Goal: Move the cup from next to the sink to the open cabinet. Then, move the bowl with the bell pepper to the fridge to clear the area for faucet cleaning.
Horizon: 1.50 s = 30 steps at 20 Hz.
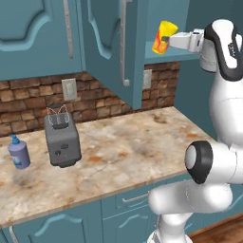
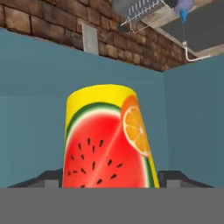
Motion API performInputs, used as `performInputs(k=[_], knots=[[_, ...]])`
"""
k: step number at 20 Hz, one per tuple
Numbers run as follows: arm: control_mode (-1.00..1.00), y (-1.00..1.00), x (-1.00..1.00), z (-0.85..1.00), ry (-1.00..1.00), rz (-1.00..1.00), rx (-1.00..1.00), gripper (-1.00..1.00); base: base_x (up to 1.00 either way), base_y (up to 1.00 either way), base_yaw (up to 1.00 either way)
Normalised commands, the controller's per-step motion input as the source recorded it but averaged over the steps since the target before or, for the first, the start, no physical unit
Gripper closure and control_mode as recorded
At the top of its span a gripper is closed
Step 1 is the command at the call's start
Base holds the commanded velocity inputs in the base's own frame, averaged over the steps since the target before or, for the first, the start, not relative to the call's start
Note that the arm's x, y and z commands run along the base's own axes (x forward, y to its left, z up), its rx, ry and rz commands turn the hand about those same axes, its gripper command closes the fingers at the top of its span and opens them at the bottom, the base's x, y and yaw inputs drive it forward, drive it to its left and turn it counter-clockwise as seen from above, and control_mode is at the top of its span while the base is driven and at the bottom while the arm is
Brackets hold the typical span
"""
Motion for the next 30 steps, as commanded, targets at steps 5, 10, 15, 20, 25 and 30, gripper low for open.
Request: performInputs(k=[5, 10, 15, 20, 25, 30], knots=[[-1.00, 0.00, 0.47, -0.32, 0.00, 0.00, -0.03, 1.00, 0.00, 0.00, 0.00], [-1.00, 0.02, 0.96, 0.00, 0.04, -0.05, 0.00, 1.00, 0.00, 0.00, 0.00], [-1.00, 0.05, 1.00, 0.00, 0.09, -0.07, 0.00, 1.00, 0.00, 0.00, 0.00], [-1.00, 0.07, 0.72, -0.16, 0.01, -0.06, -0.07, 1.00, 0.00, 0.00, 0.00], [-1.00, 0.04, 0.41, -0.31, 0.00, -0.02, -0.10, 1.00, 0.00, 0.00, 0.00], [-1.00, 0.06, 0.32, -0.25, 0.00, -0.01, -0.07, 1.00, 0.00, 0.00, 0.00]])
